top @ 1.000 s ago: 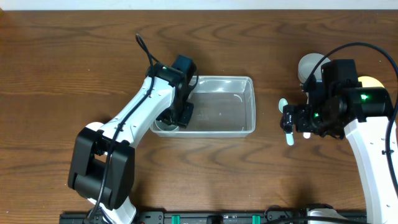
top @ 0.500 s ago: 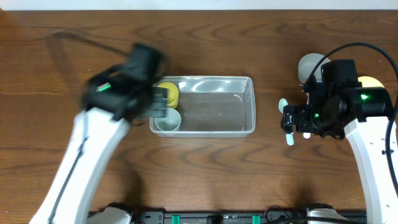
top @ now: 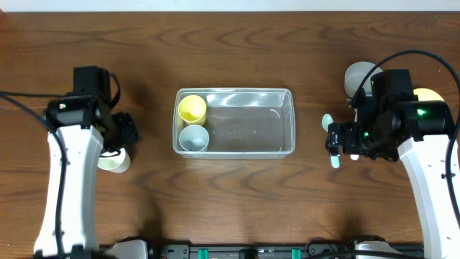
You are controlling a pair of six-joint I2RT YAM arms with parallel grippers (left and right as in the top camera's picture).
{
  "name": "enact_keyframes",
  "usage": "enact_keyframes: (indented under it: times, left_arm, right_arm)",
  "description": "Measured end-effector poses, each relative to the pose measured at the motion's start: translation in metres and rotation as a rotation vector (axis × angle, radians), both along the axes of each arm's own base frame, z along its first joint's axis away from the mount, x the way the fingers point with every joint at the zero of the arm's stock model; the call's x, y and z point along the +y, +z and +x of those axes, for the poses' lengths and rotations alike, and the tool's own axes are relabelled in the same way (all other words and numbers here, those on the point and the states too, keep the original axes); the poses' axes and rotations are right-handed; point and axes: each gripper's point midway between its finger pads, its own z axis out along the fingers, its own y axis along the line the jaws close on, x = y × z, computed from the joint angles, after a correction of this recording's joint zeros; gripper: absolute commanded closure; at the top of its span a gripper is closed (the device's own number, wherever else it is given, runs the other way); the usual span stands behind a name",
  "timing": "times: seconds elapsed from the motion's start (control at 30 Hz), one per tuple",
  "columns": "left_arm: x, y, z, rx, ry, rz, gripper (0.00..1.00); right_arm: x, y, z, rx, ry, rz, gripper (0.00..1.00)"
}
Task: Pack container
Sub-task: 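Return the left gripper and grasp the white cup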
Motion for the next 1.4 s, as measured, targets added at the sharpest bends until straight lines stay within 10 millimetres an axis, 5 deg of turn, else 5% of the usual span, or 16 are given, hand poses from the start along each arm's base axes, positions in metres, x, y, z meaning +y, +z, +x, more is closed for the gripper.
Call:
enact_keyframes:
  times: [0.2,0.4,0.57,0.63,0.77,1.0,1.17,1.4]
  left_arm:
    - [0.007,-0.06,-0.005,0.124,0.043,-0.046,0.24]
    - [0.006,-0.095,-0.008,0.234,0.051,-0.082,0.29]
    - [0.003,-0.105,-0.011,0.273,0.052,-0.1,0.79]
    - [0.003,-0.105,-0.011,0.273,0.051,-0.102,0.86]
    - [0.003,-0.105,-0.011,0.274,0.052,-0.102,0.94]
    - [0.001,-0.103,-0.017,0.301,0.049,-0.108,0.94]
    - [-0.016,-0.082,-0.011,0.29,0.005,-0.152,0.94]
    - [-0.081,0.028,0.049,-0.094,-0.275,-0.131,0.94]
  right_arm:
    - [0.0,0.0,0.0,0.002,0.0,-0.002,0.01]
    - [-0.001,0.0,-0.001,0.006,0.0,-0.003,0.01]
    - [-0.001,0.0,-0.002,0.008,0.0,-0.003,0.01]
    - [-0.001,0.0,-0.002,0.008,0.0,-0.003,0.01]
    - [-0.001,0.0,-0.002,0.009,0.0,-0.004,0.01]
    - [-0.001,0.0,-0.002,0.01,0.0,-0.004,0.01]
    - [-0.001,0.0,-0.002,0.007,0.0,-0.003,0.01]
    - [0.0,0.0,0.001,-0.005,0.0,-0.003,0.01]
